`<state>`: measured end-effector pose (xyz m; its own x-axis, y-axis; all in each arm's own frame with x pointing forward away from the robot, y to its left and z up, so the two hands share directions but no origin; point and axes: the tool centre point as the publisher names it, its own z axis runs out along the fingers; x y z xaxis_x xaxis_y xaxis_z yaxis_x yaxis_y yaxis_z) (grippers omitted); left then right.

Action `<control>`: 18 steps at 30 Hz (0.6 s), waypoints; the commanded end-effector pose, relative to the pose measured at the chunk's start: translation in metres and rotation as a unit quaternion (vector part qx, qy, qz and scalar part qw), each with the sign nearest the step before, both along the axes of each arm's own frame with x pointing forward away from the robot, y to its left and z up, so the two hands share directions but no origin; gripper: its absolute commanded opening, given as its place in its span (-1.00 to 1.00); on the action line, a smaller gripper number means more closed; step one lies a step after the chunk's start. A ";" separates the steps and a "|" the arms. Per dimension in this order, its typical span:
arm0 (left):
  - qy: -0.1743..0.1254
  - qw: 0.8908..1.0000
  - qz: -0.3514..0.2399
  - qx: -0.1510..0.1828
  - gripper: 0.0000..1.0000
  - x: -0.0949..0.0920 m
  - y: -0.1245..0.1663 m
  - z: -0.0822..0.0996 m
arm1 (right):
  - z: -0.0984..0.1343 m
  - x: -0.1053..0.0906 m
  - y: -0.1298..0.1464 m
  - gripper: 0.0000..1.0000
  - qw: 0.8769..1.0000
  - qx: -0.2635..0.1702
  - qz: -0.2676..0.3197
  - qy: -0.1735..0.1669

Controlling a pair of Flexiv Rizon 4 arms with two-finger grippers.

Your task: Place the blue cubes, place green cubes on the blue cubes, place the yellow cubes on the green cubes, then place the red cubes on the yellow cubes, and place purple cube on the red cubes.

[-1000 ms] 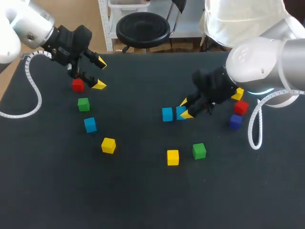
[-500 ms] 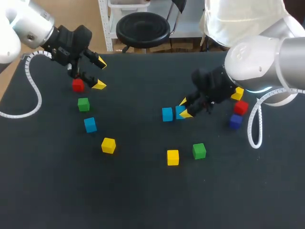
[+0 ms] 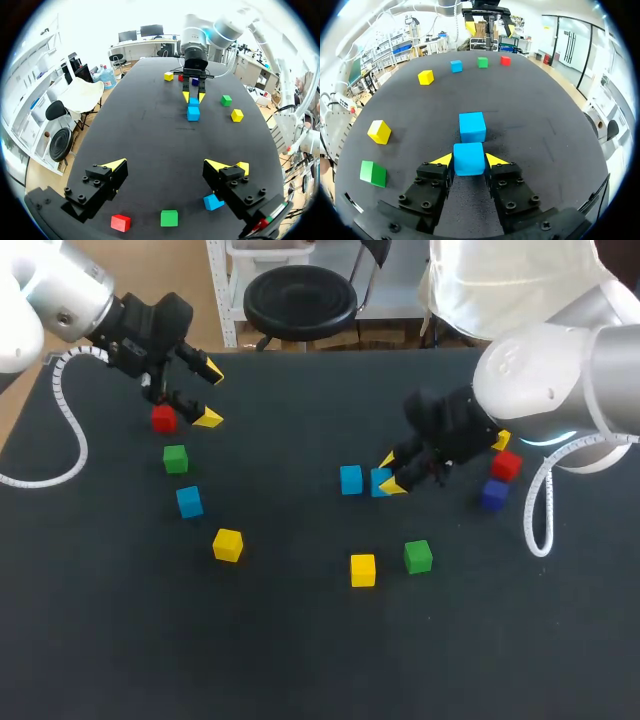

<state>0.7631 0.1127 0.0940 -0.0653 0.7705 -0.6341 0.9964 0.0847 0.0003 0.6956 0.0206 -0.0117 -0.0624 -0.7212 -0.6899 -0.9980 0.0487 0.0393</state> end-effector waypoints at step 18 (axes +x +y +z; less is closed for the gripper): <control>-0.001 1.000 0.001 0.000 1.00 -0.001 0.000 0.000 | -0.001 0.007 0.003 -1.00 1.000 0.000 0.006 0.000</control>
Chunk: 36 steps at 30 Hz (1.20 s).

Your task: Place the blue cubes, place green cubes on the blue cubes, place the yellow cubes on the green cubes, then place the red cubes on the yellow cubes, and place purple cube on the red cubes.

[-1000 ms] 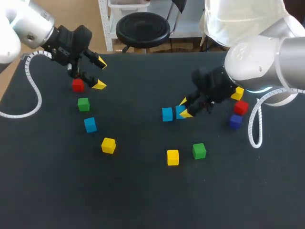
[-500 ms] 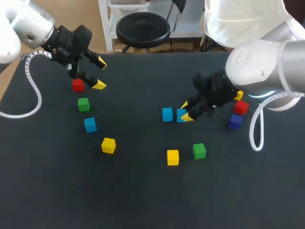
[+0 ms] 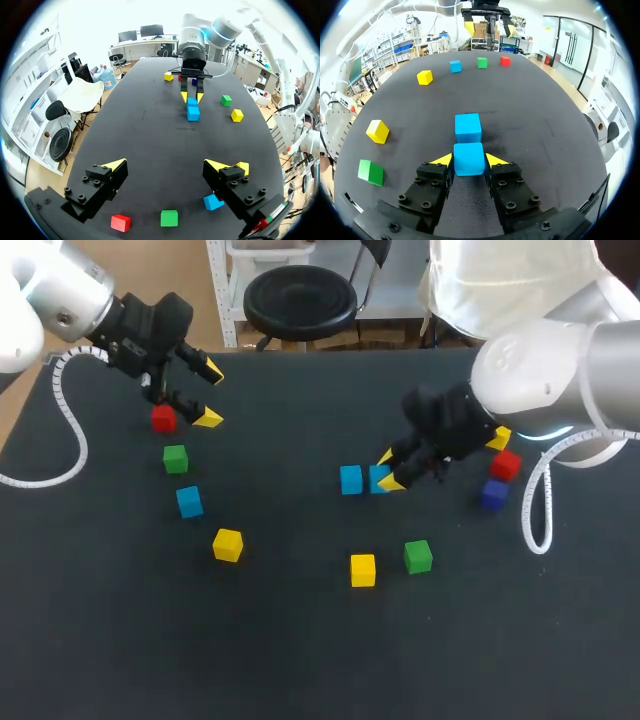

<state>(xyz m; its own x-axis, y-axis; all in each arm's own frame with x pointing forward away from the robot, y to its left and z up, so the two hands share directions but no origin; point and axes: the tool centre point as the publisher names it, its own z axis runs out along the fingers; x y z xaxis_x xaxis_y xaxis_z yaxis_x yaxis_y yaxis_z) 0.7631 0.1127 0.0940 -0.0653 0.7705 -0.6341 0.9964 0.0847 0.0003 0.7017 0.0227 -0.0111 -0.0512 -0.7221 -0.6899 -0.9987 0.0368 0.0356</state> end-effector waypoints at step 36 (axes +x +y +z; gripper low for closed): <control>-0.001 1.000 0.001 0.000 1.00 -0.001 0.000 0.000 | -0.002 0.001 0.000 -0.22 1.000 0.002 -0.004 0.009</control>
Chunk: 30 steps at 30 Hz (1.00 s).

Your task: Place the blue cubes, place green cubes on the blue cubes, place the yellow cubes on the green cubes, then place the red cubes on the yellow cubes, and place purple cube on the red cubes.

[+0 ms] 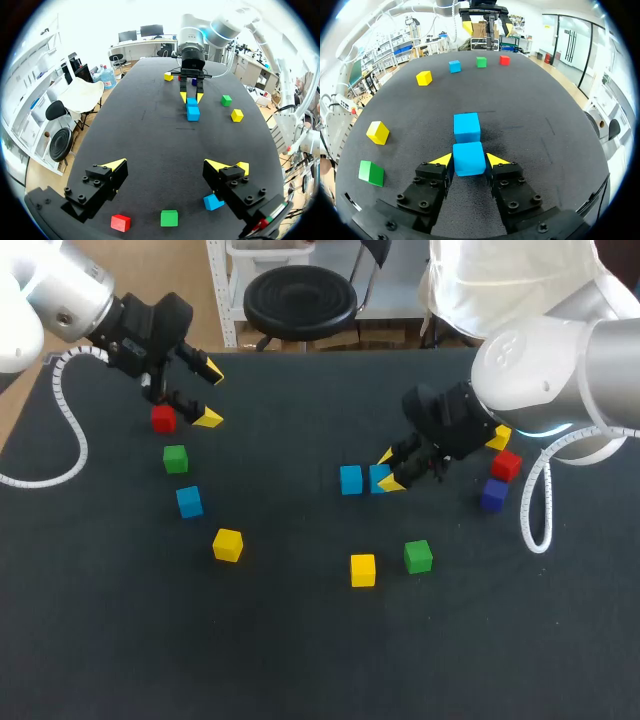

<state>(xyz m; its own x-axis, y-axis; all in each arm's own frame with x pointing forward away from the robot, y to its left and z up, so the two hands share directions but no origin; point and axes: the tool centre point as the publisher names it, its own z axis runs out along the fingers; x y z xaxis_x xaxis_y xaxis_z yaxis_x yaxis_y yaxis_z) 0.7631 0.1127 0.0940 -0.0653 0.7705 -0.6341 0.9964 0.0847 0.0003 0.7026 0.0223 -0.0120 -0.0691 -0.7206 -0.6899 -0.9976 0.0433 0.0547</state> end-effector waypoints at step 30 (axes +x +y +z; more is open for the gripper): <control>-0.001 1.000 0.001 0.000 1.00 -0.001 0.000 0.000 | 0.006 -0.012 -0.001 -1.00 1.000 -0.009 -0.018 -0.010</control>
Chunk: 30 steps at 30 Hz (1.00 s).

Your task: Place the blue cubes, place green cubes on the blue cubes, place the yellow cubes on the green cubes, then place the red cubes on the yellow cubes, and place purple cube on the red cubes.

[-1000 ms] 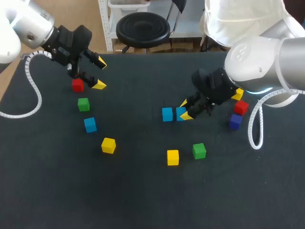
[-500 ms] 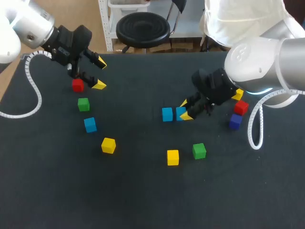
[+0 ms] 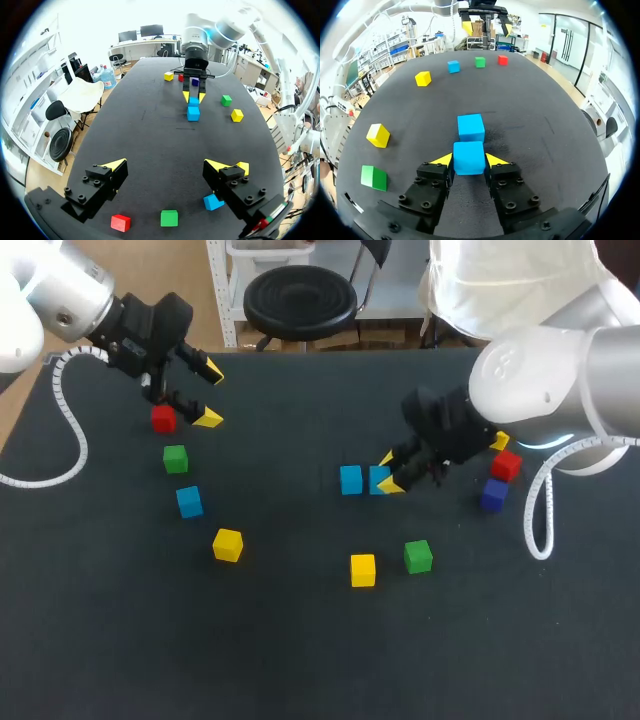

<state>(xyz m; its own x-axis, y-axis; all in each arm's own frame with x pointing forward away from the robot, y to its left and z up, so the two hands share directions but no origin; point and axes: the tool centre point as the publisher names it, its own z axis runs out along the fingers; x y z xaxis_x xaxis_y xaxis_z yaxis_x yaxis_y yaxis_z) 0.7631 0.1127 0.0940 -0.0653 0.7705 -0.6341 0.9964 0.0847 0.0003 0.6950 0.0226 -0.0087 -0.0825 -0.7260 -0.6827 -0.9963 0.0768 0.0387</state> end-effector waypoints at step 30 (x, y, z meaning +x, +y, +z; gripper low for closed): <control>-0.001 1.000 0.001 0.000 1.00 -0.001 0.000 0.000 | -0.001 0.000 -0.001 -1.00 1.000 -0.008 -0.001 0.004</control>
<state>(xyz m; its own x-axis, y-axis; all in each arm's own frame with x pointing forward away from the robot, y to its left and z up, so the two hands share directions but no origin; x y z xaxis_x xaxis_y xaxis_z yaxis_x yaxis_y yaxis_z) 0.7631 0.1127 0.0940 -0.0653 0.7705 -0.6341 0.9964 0.0847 0.0003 0.6951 0.0223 -0.0096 -0.0890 -0.7384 -0.6685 -0.9958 0.0787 0.0457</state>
